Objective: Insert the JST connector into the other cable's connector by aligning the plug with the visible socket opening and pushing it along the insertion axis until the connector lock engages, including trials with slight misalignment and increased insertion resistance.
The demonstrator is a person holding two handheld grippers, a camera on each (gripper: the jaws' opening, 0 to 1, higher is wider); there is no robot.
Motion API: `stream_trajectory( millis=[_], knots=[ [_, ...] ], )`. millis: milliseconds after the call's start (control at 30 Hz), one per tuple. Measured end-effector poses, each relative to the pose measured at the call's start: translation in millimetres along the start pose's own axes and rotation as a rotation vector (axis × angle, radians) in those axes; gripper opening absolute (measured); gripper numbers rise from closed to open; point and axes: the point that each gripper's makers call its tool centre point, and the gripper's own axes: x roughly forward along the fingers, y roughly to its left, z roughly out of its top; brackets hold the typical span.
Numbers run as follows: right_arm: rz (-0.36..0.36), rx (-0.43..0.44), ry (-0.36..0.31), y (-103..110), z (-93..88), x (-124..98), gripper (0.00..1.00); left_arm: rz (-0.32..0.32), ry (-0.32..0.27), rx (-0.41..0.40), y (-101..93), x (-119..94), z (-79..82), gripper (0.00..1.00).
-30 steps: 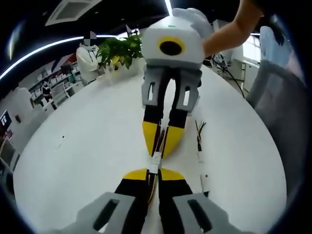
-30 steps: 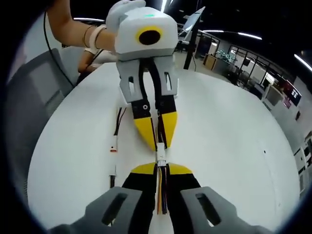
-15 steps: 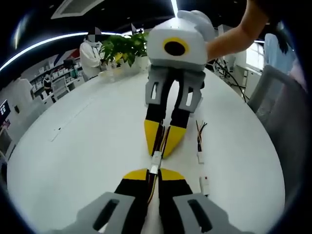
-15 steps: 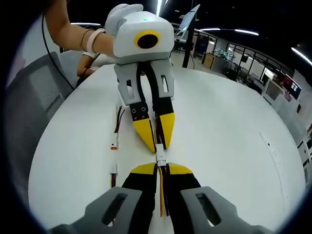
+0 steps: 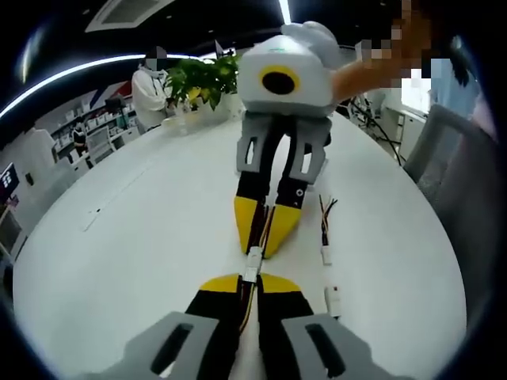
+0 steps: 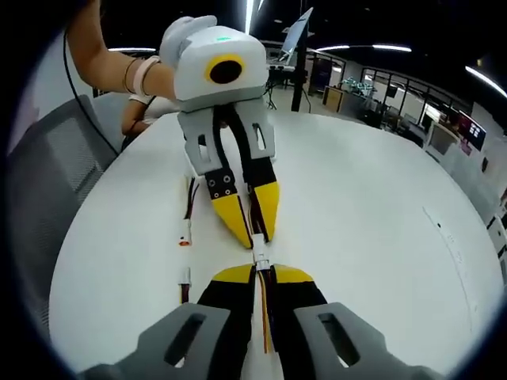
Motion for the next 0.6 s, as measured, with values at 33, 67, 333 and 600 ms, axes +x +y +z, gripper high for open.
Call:
stream_trajectory(
  millis=[33, 67, 333, 600],
  knots=[
    [0.001, 0.003, -0.001, 0.2, 0.0, 0.2, 0.05, 0.006, -0.003, -0.011, -0.5, -0.5, -0.3, 0.0],
    [-0.003, 0.004, -0.002, 0.1, 0.2, 0.1, 0.05, 0.01, -0.004, -0.016, -0.5, -1.0, -0.8, 0.0],
    [-0.03, 0.055, -0.04, -1.4, 6.6, -5.2, 0.07, 0.056, -0.032, -0.065, 1.8, -11.3, 2.0, 0.1],
    [-0.09, 0.108, -0.091, -10.6, 18.9, -20.0, 0.12, 0.081, -0.08, -0.103, 1.8, -25.0, 16.3, 0.15]
  ],
)
